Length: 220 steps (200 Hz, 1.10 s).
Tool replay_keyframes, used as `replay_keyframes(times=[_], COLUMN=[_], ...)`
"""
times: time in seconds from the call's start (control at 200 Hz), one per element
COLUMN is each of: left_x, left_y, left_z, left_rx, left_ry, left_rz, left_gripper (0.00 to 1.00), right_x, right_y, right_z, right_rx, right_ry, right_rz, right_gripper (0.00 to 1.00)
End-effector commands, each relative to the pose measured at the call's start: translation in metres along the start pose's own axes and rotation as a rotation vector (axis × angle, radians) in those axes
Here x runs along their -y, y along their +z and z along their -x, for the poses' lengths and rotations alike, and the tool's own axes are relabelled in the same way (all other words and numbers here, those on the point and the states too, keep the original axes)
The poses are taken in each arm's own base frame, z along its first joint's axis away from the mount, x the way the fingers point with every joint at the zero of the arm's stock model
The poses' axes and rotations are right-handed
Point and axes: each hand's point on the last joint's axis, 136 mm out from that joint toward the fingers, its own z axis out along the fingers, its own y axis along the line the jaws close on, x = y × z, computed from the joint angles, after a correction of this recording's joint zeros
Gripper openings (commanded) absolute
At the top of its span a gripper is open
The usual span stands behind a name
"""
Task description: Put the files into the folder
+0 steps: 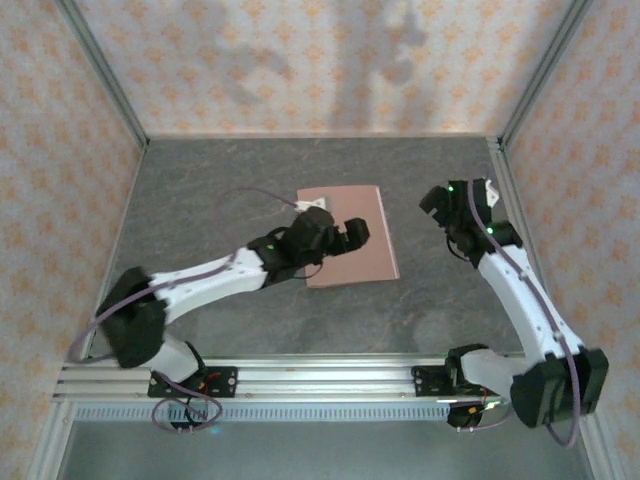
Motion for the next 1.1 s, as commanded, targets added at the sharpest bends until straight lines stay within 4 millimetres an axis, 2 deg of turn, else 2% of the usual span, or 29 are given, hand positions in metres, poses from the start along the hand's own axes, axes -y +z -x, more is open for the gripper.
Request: replay_keyframes(times=[0.0, 0.05, 0.125, 0.15, 0.18, 0.24, 0.275, 0.38, 0.465, 0.565, 0.6, 0.736, 0.906, 0.981, 1.096], left_x=[-0.074, -0.096, -0.129, -0.140, -0.151, -0.161, -0.170, -0.218, -0.250, -0.259, -0.261, -0.292, -0.318, -0.316, -0.315], left_y=[-0.057, -0.088, -0.140, -0.154, -0.161, -0.155, -0.153, -0.161, -0.157, -0.160, -0.158, -0.148, -0.131, -0.119, -0.110], left_z=[0.044, 0.064, 0.090, 0.095, 0.098, 0.097, 0.094, 0.091, 0.088, 0.102, 0.107, 0.117, 0.121, 0.125, 0.134], left_rx=[0.201, 0.299, 0.474, 0.518, 0.544, 0.528, 0.522, 0.513, 0.476, 0.528, 0.547, 0.559, 0.589, 0.582, 0.599], left_ry=[0.169, 0.217, 0.256, 0.267, 0.319, 0.497, 0.544, 0.529, 0.526, 0.494, 0.497, 0.433, 0.390, 0.420, 0.454], left_rz=[0.387, 0.523, 0.725, 0.778, 0.815, 0.818, 0.813, 0.909, 0.935, 0.908, 0.900, 0.920, 0.907, 0.881, 0.878], left_gripper=[1.00, 1.00, 1.00, 1.00, 1.00, 1.00, 1.00, 1.00, 1.00, 1.00, 1.00, 1.00, 1.00, 1.00, 1.00], right_x=[0.041, 0.047, 0.038, 0.037, 0.041, 0.048, 0.051, 0.054, 0.055, 0.055, 0.048, 0.041, 0.053, 0.054, 0.052], right_y=[-0.022, -0.026, -0.015, -0.011, -0.005, 0.006, 0.013, 0.038, 0.055, 0.076, 0.080, 0.096, 0.111, 0.121, 0.127], right_z=[0.028, 0.033, 0.027, 0.023, 0.018, 0.008, 0.002, -0.016, -0.025, -0.033, -0.032, -0.028, -0.027, -0.037, -0.040], right_rx=[0.229, 0.304, 0.407, 0.439, 0.474, 0.512, 0.517, 0.476, 0.476, 0.473, 0.477, 0.463, 0.484, 0.468, 0.432], right_ry=[-0.058, -0.070, -0.191, -0.224, -0.246, -0.309, -0.321, -0.359, -0.379, -0.392, -0.405, -0.479, -0.438, -0.454, -0.468], right_rz=[-0.149, -0.133, -0.015, 0.016, 0.026, 0.023, 0.026, 0.034, 0.035, 0.045, 0.065, 0.041, 0.078, 0.098, 0.095], right_gripper=[0.99, 0.99, 0.99, 0.99, 0.99, 0.99, 0.99, 0.99, 0.99, 0.99, 1.00, 1.00, 1.00, 0.99, 1.00])
